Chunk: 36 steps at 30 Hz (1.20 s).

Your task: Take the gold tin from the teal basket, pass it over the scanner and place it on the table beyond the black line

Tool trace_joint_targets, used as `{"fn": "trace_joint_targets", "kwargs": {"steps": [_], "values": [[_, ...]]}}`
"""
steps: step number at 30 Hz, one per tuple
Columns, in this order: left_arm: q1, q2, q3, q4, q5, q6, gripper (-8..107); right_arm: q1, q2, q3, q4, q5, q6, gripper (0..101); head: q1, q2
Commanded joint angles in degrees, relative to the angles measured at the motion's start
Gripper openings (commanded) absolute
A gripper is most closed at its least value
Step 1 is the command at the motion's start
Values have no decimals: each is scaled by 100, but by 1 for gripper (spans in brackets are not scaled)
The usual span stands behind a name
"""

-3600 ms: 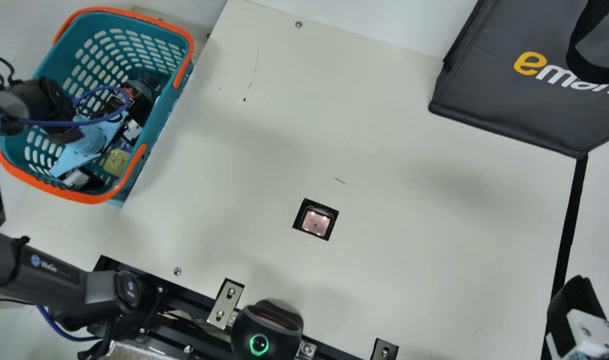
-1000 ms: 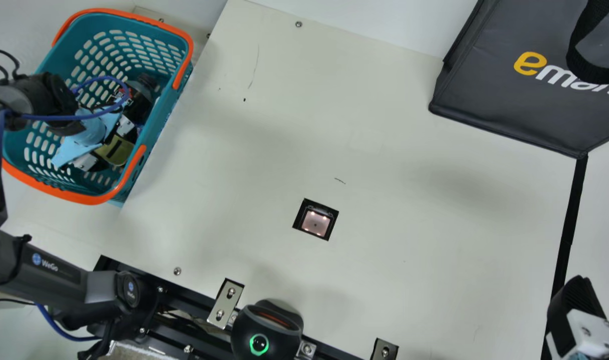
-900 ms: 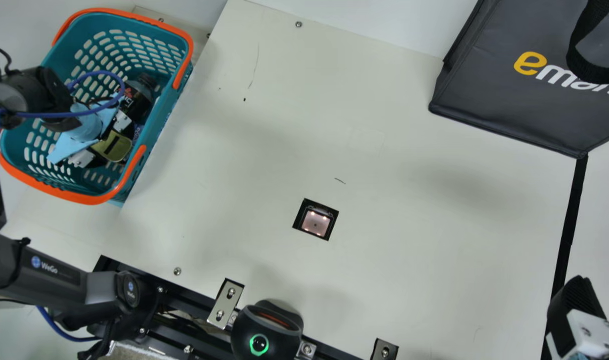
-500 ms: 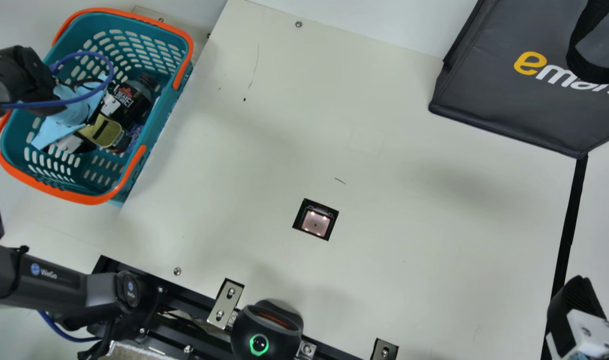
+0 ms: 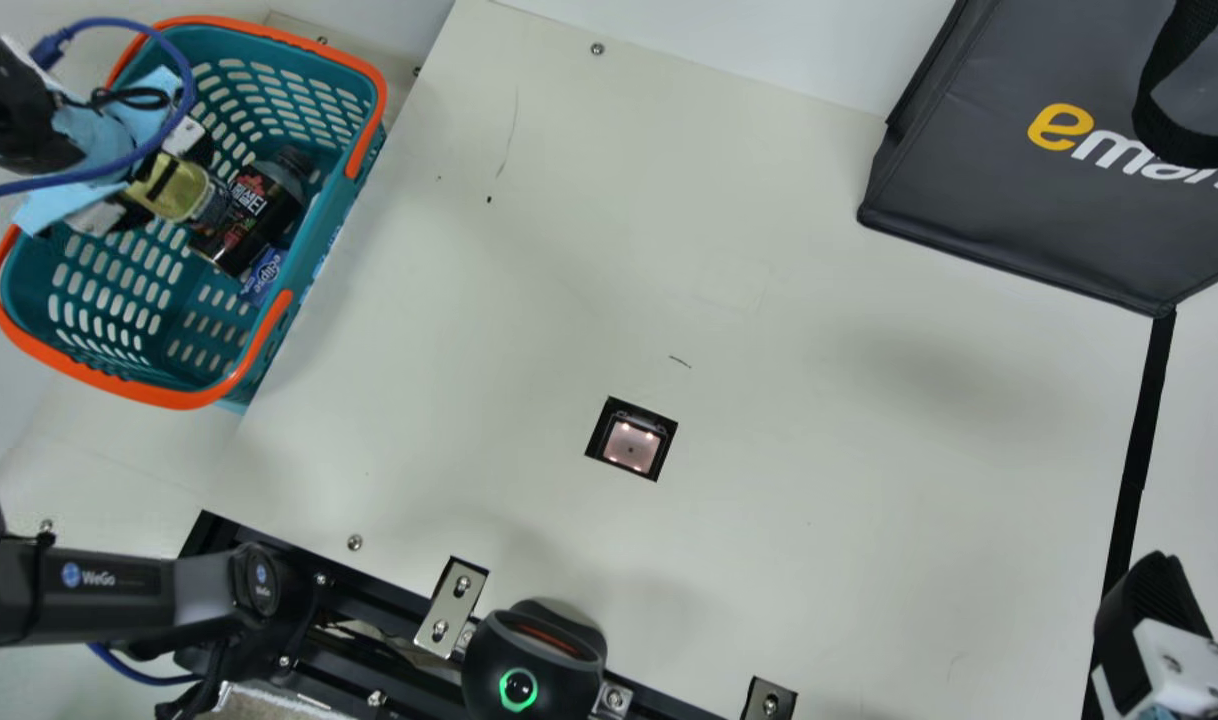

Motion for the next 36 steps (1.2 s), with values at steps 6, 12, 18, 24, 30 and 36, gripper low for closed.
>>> {"fn": "trace_joint_targets", "kwargs": {"steps": [6,12,18,24,30,36], "values": [[-192,-410,-267,-399,149,351,-8,0,0,0,0,0,0,95,-166,23],[-576,-791,-306,-639,345,530,-8,0,0,0,0,0,0,95,-166,23],[-1113,-1167,-218,-704,547,466,-8,0,0,0,0,0,0,95,-166,23],[-1806,-1510,-38,-614,715,234,-8,0,0,0,0,-7,0,95,-166,23],[-2615,-1785,171,-424,852,-159,-8,0,0,0,0,-7,0,95,-166,23],[-3506,-1938,354,-195,957,-653,-8,0,0,0,0,-7,0,95,-166,23]]}}
